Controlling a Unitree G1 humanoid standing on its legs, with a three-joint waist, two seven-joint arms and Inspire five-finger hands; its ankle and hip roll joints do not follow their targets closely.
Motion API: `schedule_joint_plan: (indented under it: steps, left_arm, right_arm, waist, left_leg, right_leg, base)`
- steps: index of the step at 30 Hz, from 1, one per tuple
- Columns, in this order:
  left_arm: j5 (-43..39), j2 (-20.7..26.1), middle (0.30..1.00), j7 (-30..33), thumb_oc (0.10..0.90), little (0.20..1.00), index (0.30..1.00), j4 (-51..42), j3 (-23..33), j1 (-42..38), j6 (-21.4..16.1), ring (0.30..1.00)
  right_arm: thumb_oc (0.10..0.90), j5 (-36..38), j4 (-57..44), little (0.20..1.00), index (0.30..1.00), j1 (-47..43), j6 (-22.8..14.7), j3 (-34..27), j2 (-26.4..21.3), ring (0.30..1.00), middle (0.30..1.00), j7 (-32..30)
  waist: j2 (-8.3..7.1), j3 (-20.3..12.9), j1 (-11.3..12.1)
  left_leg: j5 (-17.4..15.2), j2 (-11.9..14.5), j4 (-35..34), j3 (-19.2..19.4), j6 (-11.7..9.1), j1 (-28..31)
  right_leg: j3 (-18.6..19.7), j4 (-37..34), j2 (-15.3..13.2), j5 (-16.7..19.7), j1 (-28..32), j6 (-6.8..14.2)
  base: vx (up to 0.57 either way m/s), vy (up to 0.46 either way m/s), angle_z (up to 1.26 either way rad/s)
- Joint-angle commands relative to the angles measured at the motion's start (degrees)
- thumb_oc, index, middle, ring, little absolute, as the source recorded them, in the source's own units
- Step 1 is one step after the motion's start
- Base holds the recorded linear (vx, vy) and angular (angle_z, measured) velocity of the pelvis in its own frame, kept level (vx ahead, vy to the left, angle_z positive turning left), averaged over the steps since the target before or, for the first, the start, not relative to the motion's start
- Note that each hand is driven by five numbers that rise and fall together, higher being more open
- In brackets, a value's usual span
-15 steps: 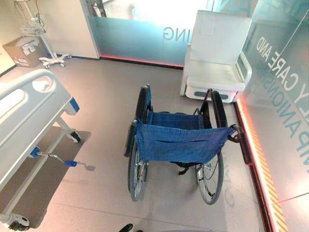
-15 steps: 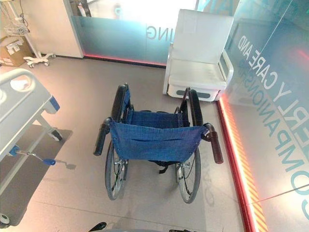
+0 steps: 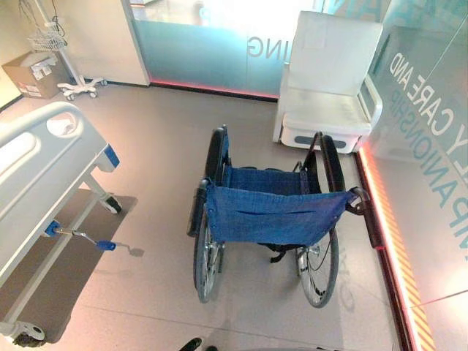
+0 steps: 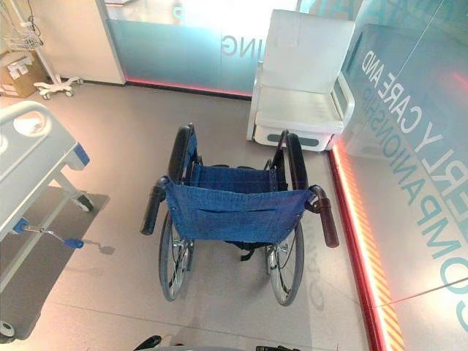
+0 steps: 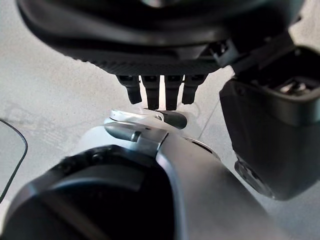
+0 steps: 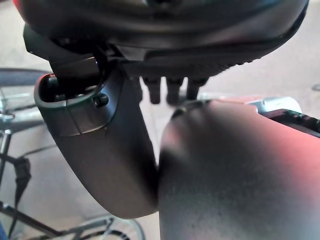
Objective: Push the wheelchair next to the bed
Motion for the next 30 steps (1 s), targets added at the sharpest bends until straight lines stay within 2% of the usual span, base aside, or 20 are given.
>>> schedule_joint_plan:
  steps: [1,8,10,11,15,18,19,20,24,30]
  left_arm:
    - [0.41,-3.1,0.9,-0.86,0.8,0.9,0.9,6.51,-0.44,-3.98,0.82,0.9]
    - [-3.25,-2.8,0.9,-2.97,0.8,0.9,0.9,5.88,0.83,-4.08,-1.25,0.9]
    - [-5.46,-2.48,0.9,-4.66,0.8,0.9,0.9,4.85,1.43,-4.18,-2.07,0.9]
    - [-7.48,-2.03,0.9,-5.66,0.8,0.9,0.9,3.26,2.06,-4.04,-2.75,0.9]
    - [-10.73,0.22,0.9,-6.45,0.8,0.9,0.9,-0.75,2.76,-3.41,-2.94,0.9]
    - [-13.74,2.92,0.9,-6.58,0.8,0.9,0.9,-6.26,4.78,-2.79,-0.54,0.9]
    - [-15.66,4.56,0.9,-6.1,0.8,0.9,0.9,-11.2,6.26,-1.94,1.11,0.9]
    - [-16.0,4.82,0.9,-6.04,0.8,0.9,0.9,-12.0,6.45,-1.73,1.16,0.9]
    - [-26.02,8.98,0.9,-10.83,0.8,0.9,0.9,-22.84,11.81,0.98,6.5,0.9]
    - [-31.07,13.06,0.9,-17.9,0.8,0.9,0.9,-31.22,17.58,3.79,10.01,0.9]
  right_arm:
    - [0.8,-2.67,4.88,0.9,0.9,0.47,2.51,-1.06,0.29,0.9,0.9,3.5]
    - [0.8,-2.33,4.59,0.9,0.9,0.66,1.12,-1.61,-0.08,0.9,0.9,3.63]
    - [0.8,-0.18,3.9,0.9,0.9,0.65,0.21,-2.18,-0.54,0.9,0.9,3.72]
    - [0.8,3.54,2.43,0.9,0.9,0.79,0.38,-3.44,-1.32,0.9,0.9,3.6]
    - [0.8,6.3,-1.12,0.9,0.9,1.42,0.15,-6.68,-4.0,0.9,0.9,3.3]
    - [0.8,8.05,-5.58,0.9,0.9,2.06,-0.66,-9.25,-6.78,0.9,0.9,2.4]
    - [0.8,9.63,-10.6,0.9,0.9,2.97,-0.39,-10.97,-8.59,0.9,0.9,1.48]
    - [0.8,9.89,-11.42,0.9,0.9,3.18,-0.29,-11.25,-8.89,0.9,0.9,1.39]
    - [0.8,11.13,-24.7,0.9,0.9,6.19,1.41,-17.62,-13.98,0.9,0.9,1.25]
    - [0.8,13.01,-35.76,0.9,0.9,8.27,0.28,-23.96,-17.91,0.9,0.9,0.74]
  waist:
    - [3.59,-0.58,0.72]
    - [3.62,-0.54,0.57]
    - [3.64,-0.44,0.53]
    - [3.69,-0.38,0.42]
    - [3.97,-0.23,0.27]
    - [4.17,-0.11,0.23]
    - [4.2,-0.06,0.16]
    - [4.2,-0.06,0.15]
    - [3.98,-0.18,-0.16]
    - [3.56,-0.33,-0.6]
  left_leg:
    - [-1.72,2.83,0.6,2.61,-2.57,2.14]
    - [-1.68,2.94,0.7,2.81,-2.65,2.25]
    - [-1.66,2.98,0.75,2.91,-2.74,2.27]
    - [-1.65,3.04,0.77,3.05,-2.82,2.3]
    - [-1.39,3.24,0.85,3.1,-2.8,1.91]
    - [-1.23,3.35,0.74,3.06,-2.74,1.73]
    - [-1.14,3.41,0.73,3.11,-2.67,1.58]
    - [-1.13,3.43,0.74,3.13,-2.65,1.55]
    - [-1.09,3.46,0.6,3.4,-2.34,1.1]
    - [-1.33,3.65,0.6,3.82,-2.31,1.06]
  right_leg:
    - [0.19,3.58,-1.67,1.0,-2.02,0.32]
    - [0.41,3.8,-1.68,0.9,-2.08,0.32]
    - [0.35,3.79,-1.71,0.96,-2.06,0.41]
    - [0.34,3.93,-1.7,0.92,-2.13,0.55]
    - [0.61,4.28,-1.63,0.8,-2.63,0.77]
    - [0.74,4.39,-1.54,0.82,-2.97,0.88]
    - [0.82,4.42,-1.47,0.86,-3.14,0.95]
    - [0.84,4.44,-1.47,0.86,-3.17,0.96]
    - [0.95,4.22,-1.26,1.04,-3.58,1.2]
    - [1.21,4.17,-1.0,0.96,-3.74,1.39]
  base:
    - [0.0,0.0,0.0]
    - [0.0,0.0,0.0]
    - [0.0,0.0,0.0]
    - [0.0,0.0,0.0]
    - [-0.01,-0.001,0.01]
    - [0.0,0.0,0.0]
    - [0.0,0.0,0.0]
    - [0.0,0.0,0.0]
    - [0.0,0.0,0.0]
    - [0.0,0.0,0.0]
